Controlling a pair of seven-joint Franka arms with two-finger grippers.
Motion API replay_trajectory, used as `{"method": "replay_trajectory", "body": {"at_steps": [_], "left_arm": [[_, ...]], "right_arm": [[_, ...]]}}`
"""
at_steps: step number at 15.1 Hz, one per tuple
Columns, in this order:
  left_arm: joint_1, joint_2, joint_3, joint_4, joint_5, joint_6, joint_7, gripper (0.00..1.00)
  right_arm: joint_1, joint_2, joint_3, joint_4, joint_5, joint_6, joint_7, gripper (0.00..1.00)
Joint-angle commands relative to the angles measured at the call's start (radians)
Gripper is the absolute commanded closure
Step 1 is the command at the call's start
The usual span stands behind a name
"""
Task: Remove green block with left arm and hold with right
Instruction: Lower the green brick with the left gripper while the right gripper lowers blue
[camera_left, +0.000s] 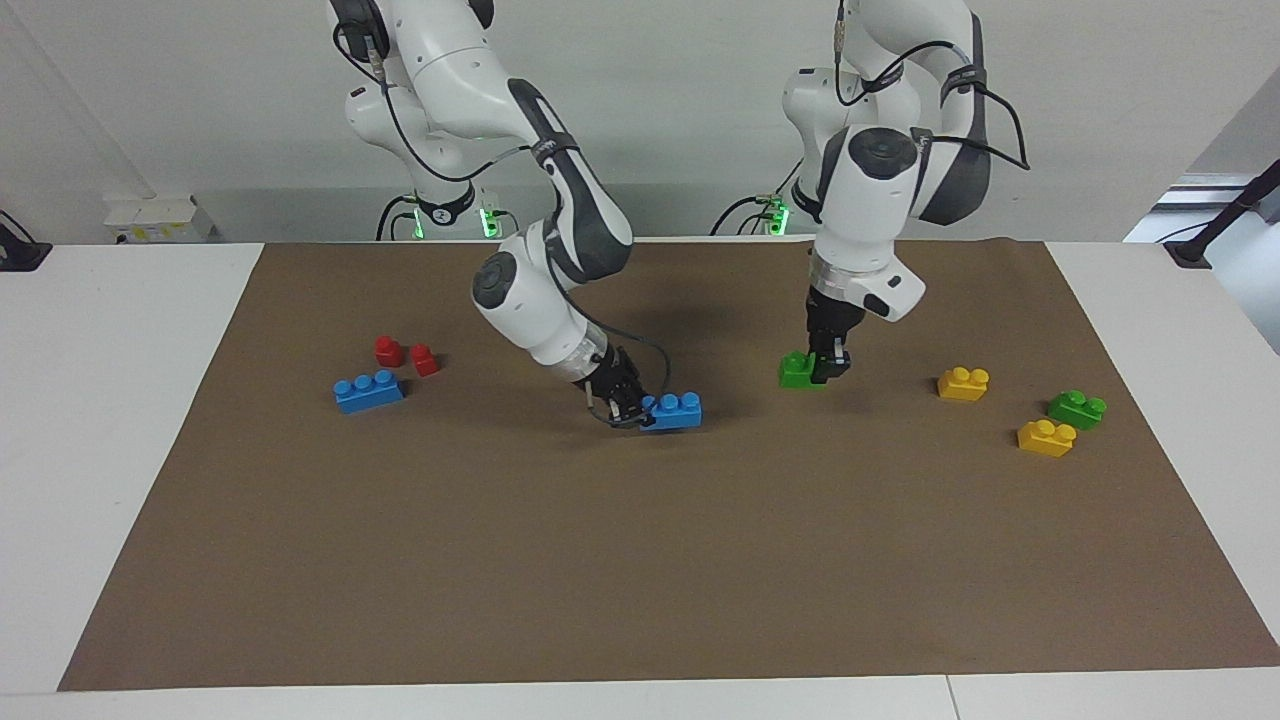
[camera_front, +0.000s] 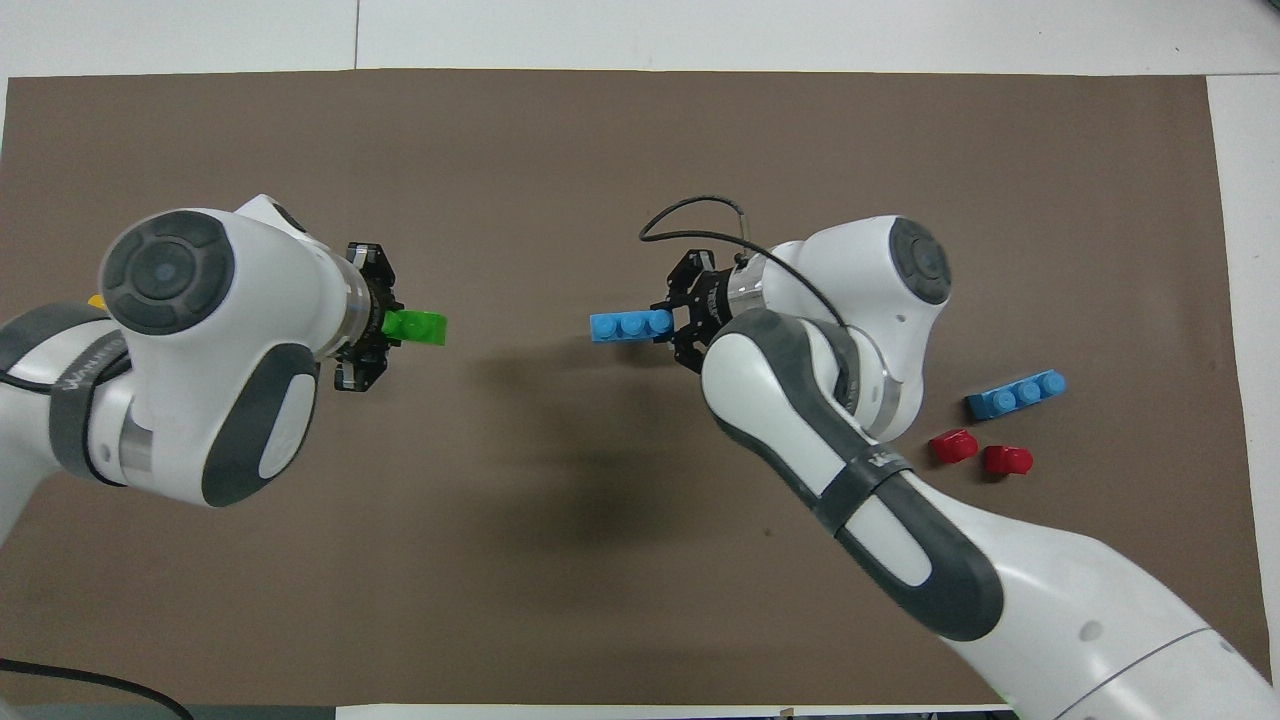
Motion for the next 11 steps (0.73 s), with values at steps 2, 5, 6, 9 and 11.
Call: {"method": "replay_trajectory", "body": {"at_steps": [2, 5, 6, 9, 11], "left_arm": [[0.172, 0.001, -0.006, -0.004, -0.101, -0.010, 0.398, 1.00], [0.261, 0.018, -0.004, -0.010, -0.108, 0.003, 0.584, 1.00], [0.288, 0.042, -0.006, -0.006, -0.108, 0.016, 0.636, 1.00], [0.322, 0.106, -0.003, 0.002, -0.105, 0.089, 0.696, 1.00], [0.342, 0.165, -0.003, 0.035, -0.095, 0.134, 0.711, 1.00]], "right_arm": [[-0.231, -0.050, 0.010, 0.012, -0.050, -0.214, -0.207, 1.00], [-0.389, -0.056, 0.009, 0.000, -0.119, -0.320, -0.362, 1.00], [-0.435, -0.058, 0.009, -0.008, -0.133, -0.334, -0.394, 1.00], [-0.517, -0.064, 0.009, -0.041, -0.149, -0.340, -0.459, 1.00], [-0.538, -0.056, 0.009, -0.051, -0.149, -0.329, -0.471, 1.00]]}}
